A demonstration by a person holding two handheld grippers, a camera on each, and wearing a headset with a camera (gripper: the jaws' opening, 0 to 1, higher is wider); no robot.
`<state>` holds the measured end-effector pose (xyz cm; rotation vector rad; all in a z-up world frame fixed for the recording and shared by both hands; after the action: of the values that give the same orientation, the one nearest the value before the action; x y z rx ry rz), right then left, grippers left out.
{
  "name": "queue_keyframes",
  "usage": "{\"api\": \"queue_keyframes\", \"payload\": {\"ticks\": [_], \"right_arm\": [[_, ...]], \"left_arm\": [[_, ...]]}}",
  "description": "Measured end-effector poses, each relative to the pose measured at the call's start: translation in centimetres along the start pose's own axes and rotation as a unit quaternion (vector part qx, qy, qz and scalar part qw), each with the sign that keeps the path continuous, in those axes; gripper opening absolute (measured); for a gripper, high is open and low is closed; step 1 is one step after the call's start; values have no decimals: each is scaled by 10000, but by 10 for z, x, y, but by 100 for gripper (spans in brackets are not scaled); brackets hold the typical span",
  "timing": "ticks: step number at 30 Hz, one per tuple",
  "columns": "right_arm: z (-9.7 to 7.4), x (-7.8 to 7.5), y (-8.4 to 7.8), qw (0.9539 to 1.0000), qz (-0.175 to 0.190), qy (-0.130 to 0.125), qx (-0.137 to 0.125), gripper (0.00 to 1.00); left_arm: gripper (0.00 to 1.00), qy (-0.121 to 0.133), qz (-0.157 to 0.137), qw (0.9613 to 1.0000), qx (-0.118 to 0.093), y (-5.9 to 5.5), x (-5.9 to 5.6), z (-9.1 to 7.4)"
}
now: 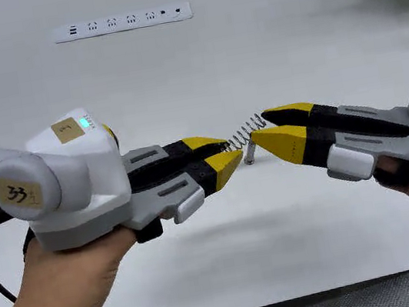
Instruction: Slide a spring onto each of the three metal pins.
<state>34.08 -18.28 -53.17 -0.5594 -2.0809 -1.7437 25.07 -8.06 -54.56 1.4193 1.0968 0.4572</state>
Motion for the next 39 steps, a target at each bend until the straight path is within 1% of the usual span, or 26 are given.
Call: {"api": "queue_keyframes", "payload": {"ticks": [2, 4, 6, 12, 16, 19, 25, 30, 34, 36, 39], "right_arm": [[2, 2, 1, 9999, 150, 21, -65, 25], [3, 0, 3, 9998, 199, 8, -80, 22], [4, 0, 3, 9997, 228, 18, -101, 19], [4, 1, 4, 9996, 245, 55, -111, 12], [4, 3, 5, 9997, 207, 78, -66, 12], [4, 5, 6, 9999, 108, 99, -23, 12], [3, 7, 7, 9998, 89, 133, 81, 11], [3, 9, 8, 9997, -5, 149, 176, 11], [3, 12, 8, 9993, -189, 163, 291, 11], [3, 9, 6, 9988, -284, 168, 349, 11], [3, 9, 6, 9977, -447, 186, 464, 11]], "left_arm": [[11, -43, -36, 10000, -68, 2, -1, 1], [11, -43, -51, 9999, -124, 3, -2, 1], [11, -98, -131, 9997, -204, 3, -2, 1], [11, -117, -142, 9995, -257, 4, -2, 1], [11, -138, -134, 9995, -270, 4, -2, 1], [11, -154, -113, 9995, -257, 4, -2, 2], [12, -201, -54, 9995, -234, 3, -3, 1], [12, -274, 4, 9995, -150, 0, -5, 3], [11, -303, 60, 9995, -78, -1, -5, 3], [11, -327, 122, 9994, -27, -2, -5, 4], [11, -350, 227, 9991, 75, -2, -6, 5]]}}
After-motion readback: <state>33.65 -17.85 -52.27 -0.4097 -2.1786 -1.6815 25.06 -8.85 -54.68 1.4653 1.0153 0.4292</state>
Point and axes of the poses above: the centre of the closed fingertips' face, and the gripper's own axes: z roughly forward along the fingers, x roughly to its left, y roughly out of its top, the point moved 7 cm from there along -z, roughly backward along the fingers, and after that the axes turned 8 degrees about -y, right-handed, at the moved point
